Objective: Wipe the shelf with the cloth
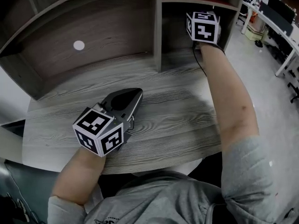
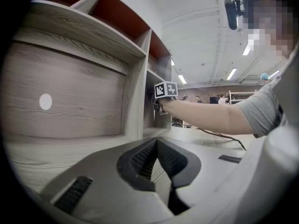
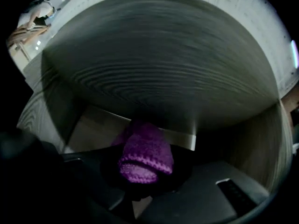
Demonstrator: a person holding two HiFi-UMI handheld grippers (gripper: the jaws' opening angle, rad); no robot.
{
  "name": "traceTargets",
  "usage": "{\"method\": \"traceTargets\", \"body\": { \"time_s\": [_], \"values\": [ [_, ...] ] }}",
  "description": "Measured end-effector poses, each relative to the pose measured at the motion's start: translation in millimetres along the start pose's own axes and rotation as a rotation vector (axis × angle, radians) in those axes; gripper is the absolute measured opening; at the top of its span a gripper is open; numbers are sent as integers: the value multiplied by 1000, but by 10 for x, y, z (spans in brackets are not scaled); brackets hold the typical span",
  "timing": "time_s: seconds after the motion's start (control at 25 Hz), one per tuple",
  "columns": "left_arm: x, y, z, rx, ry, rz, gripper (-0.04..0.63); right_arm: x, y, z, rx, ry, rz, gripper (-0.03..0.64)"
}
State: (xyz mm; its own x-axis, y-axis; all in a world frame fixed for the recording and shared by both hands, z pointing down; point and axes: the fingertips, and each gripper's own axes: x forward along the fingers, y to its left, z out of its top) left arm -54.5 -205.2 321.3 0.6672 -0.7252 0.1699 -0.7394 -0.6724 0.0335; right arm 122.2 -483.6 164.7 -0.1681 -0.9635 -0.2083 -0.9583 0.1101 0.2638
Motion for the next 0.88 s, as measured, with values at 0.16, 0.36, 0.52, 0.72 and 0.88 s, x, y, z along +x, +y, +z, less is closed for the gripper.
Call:
{"method": "traceTargets", "body": {
  "time_s": [0.16, 0.36, 0.52, 0.72, 0.88],
  "values": [
    [6, -35, -13, 7, 1, -18, 11, 13, -449, -158, 118, 66, -129, 74],
    [22, -87, -5, 16, -6, -41, 9, 41, -616, -59, 226, 56, -206, 72],
    [27, -92, -15, 18, -2, -49, 9, -45, -698, -164, 328, 71, -231, 74],
    [20, -102, -20, 18, 1, -55, 9, -284, -18, 8, 86, 10, -40, 74],
    [28, -110, -21, 19, -2, -59, 10, -355, 871, 227, -402, -144, 120, 74]
  ]
}}
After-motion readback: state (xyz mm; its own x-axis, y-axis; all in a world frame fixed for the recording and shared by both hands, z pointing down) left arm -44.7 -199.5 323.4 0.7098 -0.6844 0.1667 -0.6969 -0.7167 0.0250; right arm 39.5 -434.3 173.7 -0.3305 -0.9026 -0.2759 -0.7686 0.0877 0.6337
